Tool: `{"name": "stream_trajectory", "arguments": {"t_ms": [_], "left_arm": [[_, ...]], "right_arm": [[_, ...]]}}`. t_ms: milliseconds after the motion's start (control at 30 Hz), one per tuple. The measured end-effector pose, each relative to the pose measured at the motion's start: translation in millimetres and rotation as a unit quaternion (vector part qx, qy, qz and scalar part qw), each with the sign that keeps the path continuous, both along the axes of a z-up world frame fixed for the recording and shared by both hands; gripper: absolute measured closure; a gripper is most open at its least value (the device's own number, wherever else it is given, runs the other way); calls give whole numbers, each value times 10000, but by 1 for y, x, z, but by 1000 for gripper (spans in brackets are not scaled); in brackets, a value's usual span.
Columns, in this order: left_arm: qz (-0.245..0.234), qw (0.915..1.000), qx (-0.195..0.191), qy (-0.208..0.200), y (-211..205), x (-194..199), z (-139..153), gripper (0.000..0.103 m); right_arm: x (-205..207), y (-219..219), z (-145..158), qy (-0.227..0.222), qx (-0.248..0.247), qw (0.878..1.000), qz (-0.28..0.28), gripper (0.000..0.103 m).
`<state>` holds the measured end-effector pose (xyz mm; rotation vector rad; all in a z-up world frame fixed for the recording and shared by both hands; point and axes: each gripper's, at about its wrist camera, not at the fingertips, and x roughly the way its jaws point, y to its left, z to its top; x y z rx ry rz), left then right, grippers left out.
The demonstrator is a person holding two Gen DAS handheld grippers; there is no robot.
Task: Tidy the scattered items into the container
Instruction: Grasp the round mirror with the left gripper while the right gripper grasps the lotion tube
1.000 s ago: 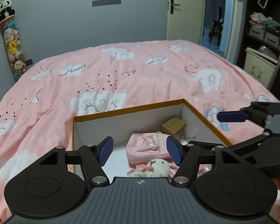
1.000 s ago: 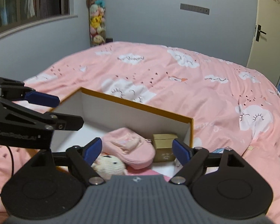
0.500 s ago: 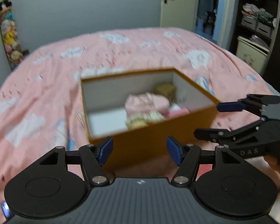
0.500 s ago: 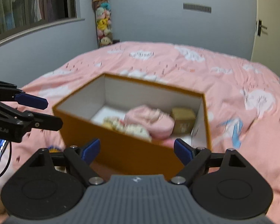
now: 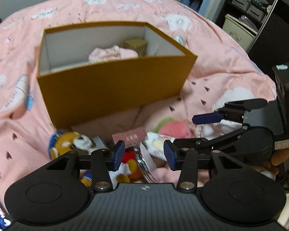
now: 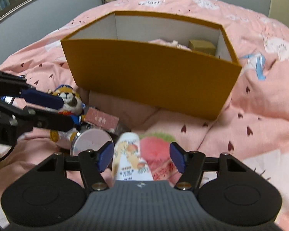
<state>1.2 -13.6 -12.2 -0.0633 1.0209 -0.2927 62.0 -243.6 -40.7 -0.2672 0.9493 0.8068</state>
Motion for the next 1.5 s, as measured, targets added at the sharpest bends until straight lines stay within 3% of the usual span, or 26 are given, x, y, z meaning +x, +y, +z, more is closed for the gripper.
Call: {"name": "stream_trajectory", "arguments": {"t_ms": [233, 300, 533, 733, 867, 967, 1233, 1500], "left_arm": [[53, 9995, 34, 322, -5, 2, -21, 65], [21, 9993, 42, 364, -6, 2, -24, 69], [-106, 9990, 67, 425, -10, 2, -29, 82], [-31, 9987, 53, 516, -10, 4, -35, 82], [26, 9986, 41, 529, -8, 5, -37, 82], [33, 9987, 64, 514, -9, 5, -37, 82], [1, 9985, 74, 549, -10, 8, -41, 82], [-127, 9983, 212, 523, -18, 13, -50, 80]], "right_arm": [[-4, -8, -13, 466, -134, 9988, -92, 41], [-3, -11, -17, 609, -160, 9979, -144, 46], [-2, -14, -20, 837, -149, 9962, -161, 49], [-8, -19, -17, 892, -143, 9958, -118, 59], [-12, -15, -10, 669, -131, 9977, -29, 80], [-12, -13, -3, 608, 27, 9981, 68, 88], [-13, 5, -16, 911, -12, 9951, 377, 88], [-13, 1, -8, 617, 61, 9978, 243, 97]]}}
